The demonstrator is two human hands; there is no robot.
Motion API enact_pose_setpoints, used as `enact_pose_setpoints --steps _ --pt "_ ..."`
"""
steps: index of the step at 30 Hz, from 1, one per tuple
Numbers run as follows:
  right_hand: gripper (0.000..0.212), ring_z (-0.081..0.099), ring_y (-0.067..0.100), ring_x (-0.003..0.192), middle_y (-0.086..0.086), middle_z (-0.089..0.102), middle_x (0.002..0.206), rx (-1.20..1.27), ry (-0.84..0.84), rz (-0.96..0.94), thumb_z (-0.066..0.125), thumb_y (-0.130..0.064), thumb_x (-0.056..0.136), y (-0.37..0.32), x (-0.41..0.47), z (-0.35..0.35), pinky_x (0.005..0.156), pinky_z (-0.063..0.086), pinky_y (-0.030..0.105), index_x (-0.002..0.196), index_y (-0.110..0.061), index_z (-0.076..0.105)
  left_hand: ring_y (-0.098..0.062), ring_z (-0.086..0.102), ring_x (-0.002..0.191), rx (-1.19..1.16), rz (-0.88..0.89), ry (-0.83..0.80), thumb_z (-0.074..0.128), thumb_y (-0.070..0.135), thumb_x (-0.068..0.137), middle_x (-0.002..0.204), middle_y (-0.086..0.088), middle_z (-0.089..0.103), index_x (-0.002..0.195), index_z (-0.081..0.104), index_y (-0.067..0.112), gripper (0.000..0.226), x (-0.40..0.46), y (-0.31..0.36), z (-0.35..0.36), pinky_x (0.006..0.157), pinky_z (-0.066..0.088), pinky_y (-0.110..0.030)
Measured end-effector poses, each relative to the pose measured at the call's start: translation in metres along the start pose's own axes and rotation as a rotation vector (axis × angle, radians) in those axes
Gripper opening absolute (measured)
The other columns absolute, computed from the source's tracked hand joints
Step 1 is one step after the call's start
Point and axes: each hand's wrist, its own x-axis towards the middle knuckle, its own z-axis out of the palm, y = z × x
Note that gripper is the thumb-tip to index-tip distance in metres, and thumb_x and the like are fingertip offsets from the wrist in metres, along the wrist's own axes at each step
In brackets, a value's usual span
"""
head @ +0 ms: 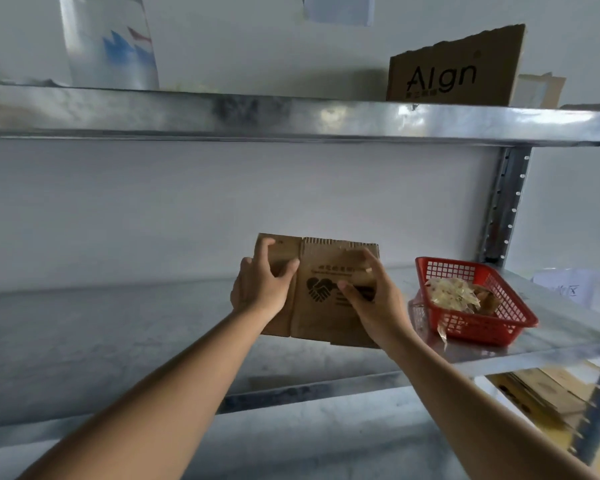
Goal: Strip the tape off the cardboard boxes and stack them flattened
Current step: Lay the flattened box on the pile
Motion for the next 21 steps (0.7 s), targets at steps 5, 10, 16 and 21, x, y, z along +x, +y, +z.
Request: enact_pose_setpoints --steps 5,10,16,21 --pt "0.077 0.059 -0.007 0.087 -0.023 0.066 0.105 -0.076 0.099 0.0 0.077 -0.056 0.084 0.0 -0.022 -0.027 0.065 0.043 0.013 0.149 -0.041 0.039 -0.037 0.051 0.132 0.13 0.218 -0.122 0.05 0.053 0.103 0.155 -0.008 0.02 0.155 0.037 0.03 0.058 -0.031 -0.002 0.006 0.101 0.052 -0.05" --pt "0.075 0.061 -0.011 0.092 -0.028 0.069 0.096 -0.11 0.18 0.055 0.079 -0.061 0.078 0.012 -0.062 -0.06 0.089 0.053 0.034 0.143 -0.046 0.044 -0.029 0.02 0.156 0.272 0.425 -0.189 0.039 0.051 0.106 0.172 -0.007 0.007 0.162 0.028 0.026 0.062 -0.057 0.01 0.018 0.12 0.032 -0.051" --pt "0.085 0.06 -0.012 0.101 -0.047 0.06 0.101 -0.138 0.246 0.1 0.079 -0.069 0.073 0.03 -0.116 -0.113 0.09 0.056 0.033 0.148 -0.045 0.046 -0.027 0.023 0.155 0.29 0.629 -0.279 0.04 0.046 0.107 0.169 -0.007 0.024 0.162 0.031 0.021 0.061 -0.098 0.03 0.04 0.125 0.022 -0.048" --pt "0.085 0.06 -0.021 0.09 -0.04 0.064 0.096 -0.126 0.292 0.154 0.082 -0.061 0.074 0.052 -0.162 -0.165 0.08 0.053 0.018 0.149 -0.04 0.049 -0.033 0.032 0.151 0.238 0.743 -0.324 0.045 0.041 0.107 0.164 -0.011 0.035 0.159 0.039 0.015 0.058 -0.144 0.061 0.068 0.125 0.024 -0.047"
